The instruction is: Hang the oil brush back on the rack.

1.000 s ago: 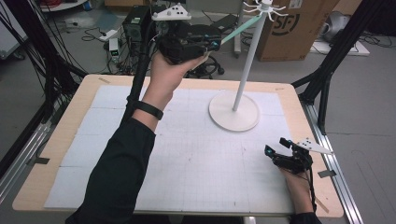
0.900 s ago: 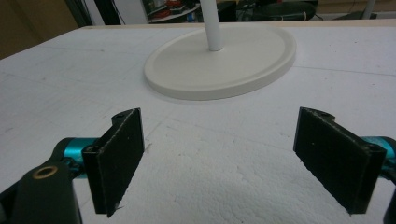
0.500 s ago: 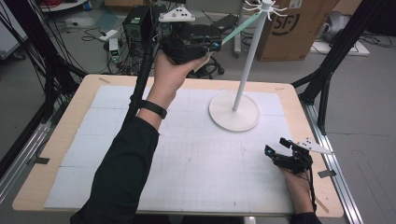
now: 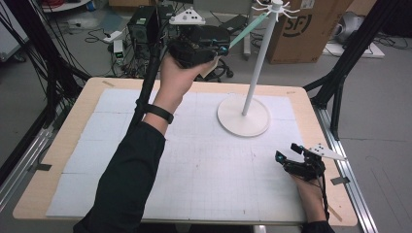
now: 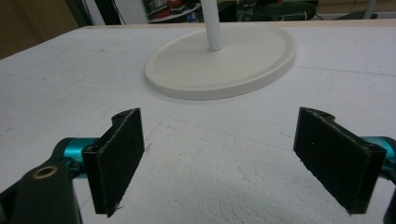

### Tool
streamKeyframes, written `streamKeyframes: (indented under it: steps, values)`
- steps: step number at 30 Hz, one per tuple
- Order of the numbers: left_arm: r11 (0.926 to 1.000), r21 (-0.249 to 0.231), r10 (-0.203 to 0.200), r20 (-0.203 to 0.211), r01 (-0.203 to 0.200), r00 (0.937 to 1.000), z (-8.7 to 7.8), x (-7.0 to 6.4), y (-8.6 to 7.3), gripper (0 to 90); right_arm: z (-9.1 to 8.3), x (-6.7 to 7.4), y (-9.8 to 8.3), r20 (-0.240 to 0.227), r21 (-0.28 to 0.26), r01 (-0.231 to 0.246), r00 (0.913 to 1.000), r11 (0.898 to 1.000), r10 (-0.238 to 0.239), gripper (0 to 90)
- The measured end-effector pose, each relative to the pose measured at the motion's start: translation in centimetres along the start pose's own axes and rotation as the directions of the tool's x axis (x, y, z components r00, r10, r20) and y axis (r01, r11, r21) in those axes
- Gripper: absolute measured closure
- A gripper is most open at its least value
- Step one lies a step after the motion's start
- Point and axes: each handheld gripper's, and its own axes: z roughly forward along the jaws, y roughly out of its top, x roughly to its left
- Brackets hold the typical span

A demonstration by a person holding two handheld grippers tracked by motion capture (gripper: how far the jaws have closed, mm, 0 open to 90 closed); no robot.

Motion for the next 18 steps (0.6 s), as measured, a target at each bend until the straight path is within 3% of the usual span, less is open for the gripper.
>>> streamKeyframes:
  steps: [7, 14, 18]
  values:
    - [1.0000, 0.006, 0.004, -0.016, -0.004, 0.9999, 0.5, -0.1, -0.1, 82.3, 0.0, 0.0, 0.0, 0.000, 0.000, 0.002, 1.0000, 1.000, -0.002, 15.8]
    - [0.9996, 0.004, -0.027, -0.024, 0.027, 0.9994, 1.2, 0.5, -0.5, 82.2, 0.0, 0.0, 0.0, -0.001, -0.001, 0.000, 1.0000, 1.000, 0.000, 15.8]
    - [0.9988, 0.031, -0.037, -0.013, 0.037, 0.9993, 1.4, 0.8, -0.9, 80.3, 0.0, 0.0, 0.0, -0.002, 0.000, 0.000, 1.0000, 1.000, 0.000, 15.7]
